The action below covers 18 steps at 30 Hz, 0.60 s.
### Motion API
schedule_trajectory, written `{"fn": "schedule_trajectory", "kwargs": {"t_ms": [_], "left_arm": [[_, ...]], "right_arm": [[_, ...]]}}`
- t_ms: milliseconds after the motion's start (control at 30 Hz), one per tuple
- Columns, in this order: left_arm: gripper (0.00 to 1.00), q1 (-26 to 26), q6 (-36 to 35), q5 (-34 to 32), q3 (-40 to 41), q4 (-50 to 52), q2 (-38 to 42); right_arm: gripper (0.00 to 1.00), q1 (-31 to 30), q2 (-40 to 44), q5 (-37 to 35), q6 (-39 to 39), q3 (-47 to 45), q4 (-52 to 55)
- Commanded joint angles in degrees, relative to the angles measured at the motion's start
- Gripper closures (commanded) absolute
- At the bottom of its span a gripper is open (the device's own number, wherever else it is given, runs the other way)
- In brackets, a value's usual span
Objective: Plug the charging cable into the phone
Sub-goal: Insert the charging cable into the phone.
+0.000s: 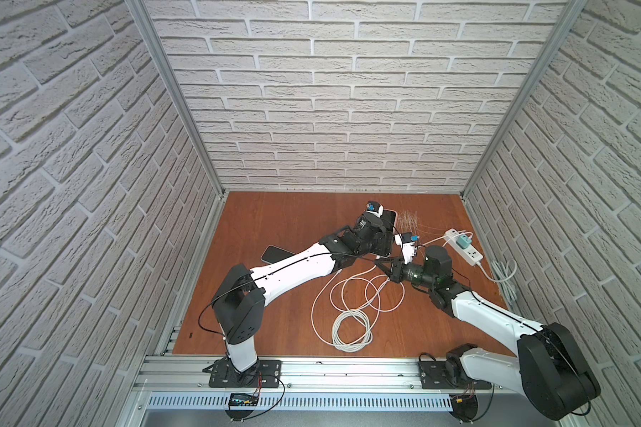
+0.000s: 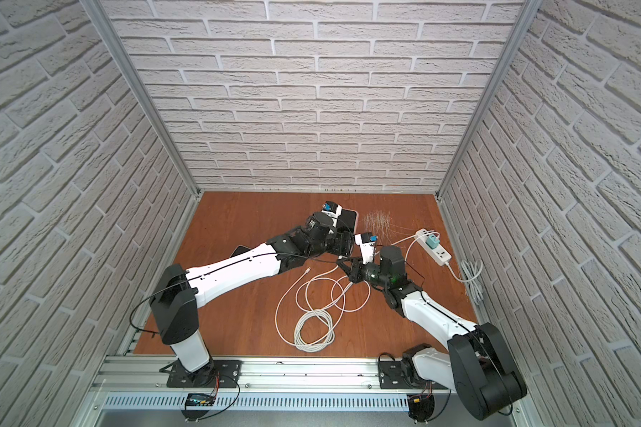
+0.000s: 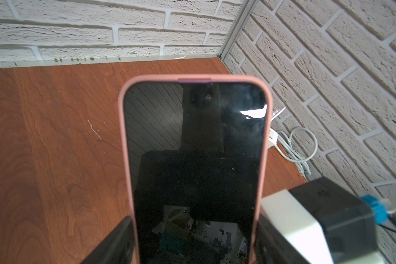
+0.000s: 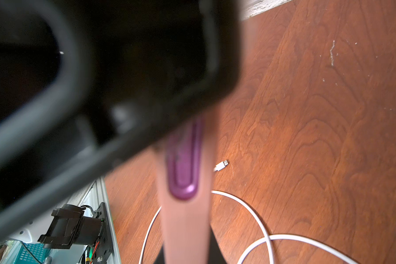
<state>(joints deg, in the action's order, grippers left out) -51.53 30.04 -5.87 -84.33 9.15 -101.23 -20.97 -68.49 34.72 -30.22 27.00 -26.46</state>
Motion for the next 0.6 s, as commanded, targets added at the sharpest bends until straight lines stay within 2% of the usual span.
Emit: {"fn": "schedule_trajectory", "kwargs": {"t_ms": [0,567], "left_arm": [[1.0,-4.5,2.5,12.7,0.6,10.6,-1.7],[1.0,-3.6,1.9,7.1,-2.7,14.9,-0.9]], "right_arm": [[0.97,0.9,2.6,-8.2,-0.6,3.7,-15.7],[0.95,0.9,2.4,-6.6,-0.1,4.5,-13.1]]}}
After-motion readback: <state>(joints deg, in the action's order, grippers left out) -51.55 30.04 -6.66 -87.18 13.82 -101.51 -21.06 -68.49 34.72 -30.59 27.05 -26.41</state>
